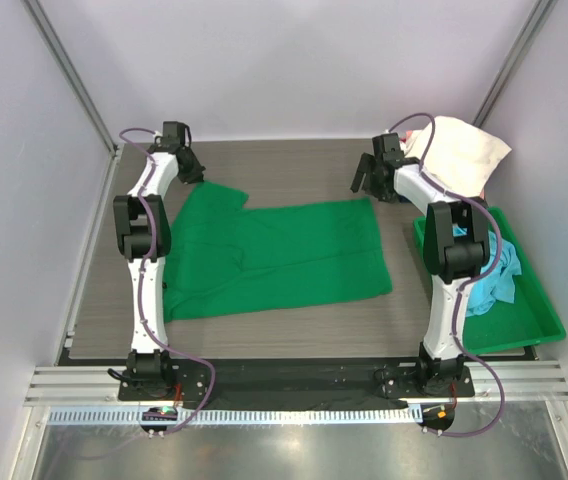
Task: Fold and stack the t-shirts
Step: Fold the tshirt
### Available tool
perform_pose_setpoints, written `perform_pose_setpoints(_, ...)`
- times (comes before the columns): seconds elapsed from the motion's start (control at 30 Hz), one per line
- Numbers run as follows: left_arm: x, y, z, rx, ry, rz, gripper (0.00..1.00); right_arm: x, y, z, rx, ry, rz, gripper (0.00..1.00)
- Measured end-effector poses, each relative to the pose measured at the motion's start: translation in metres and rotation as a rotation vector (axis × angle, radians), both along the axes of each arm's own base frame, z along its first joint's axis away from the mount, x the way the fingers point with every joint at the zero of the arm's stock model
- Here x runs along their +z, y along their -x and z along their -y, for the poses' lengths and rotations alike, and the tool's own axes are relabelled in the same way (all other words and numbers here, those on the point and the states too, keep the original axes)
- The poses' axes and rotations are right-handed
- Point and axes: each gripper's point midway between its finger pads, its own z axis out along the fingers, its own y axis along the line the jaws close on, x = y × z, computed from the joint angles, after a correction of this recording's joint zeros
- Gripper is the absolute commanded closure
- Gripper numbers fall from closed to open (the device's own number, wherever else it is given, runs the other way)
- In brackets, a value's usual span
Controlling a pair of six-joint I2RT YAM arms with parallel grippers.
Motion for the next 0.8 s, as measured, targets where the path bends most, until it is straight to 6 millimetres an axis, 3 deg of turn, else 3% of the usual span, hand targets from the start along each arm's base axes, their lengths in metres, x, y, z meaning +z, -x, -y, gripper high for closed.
perform_pose_setpoints(0.1,0.0,0.0,0.0,0.002,0.001,0.005,1.0,-0.01,-0.023,0.008,-0.017,0.061,0.012,0.24)
perform_pose_setpoints(0.27,0.001,0.0,0.0,0.006,0.0,0.011,1.0,-0.029,-0.043,0.011,-0.016,0.096,0.009,0.34)
perform_pose_setpoints(0.37,0.0,0.0,0.0,0.011,0.003,0.013,1.0,-0.039,-0.044,0.011,-0.015,0.1,-0.005,0.4)
perform_pose_setpoints(0.7,0.001,-0.001,0.0,0.022,0.008,0.016,1.0,-0.042,-0.042,0.01,-0.02,0.087,0.018,0.58)
perform_pose_setpoints(0.77,0.001,-0.001,0.0,0.022,0.008,0.016,1.0,-0.043,-0.04,0.01,-0.02,0.085,0.026,0.69)
perform_pose_setpoints(0.8,0.0,-0.001,0.0,0.022,0.008,0.016,1.0,-0.043,-0.038,0.01,-0.02,0.086,0.026,0.8)
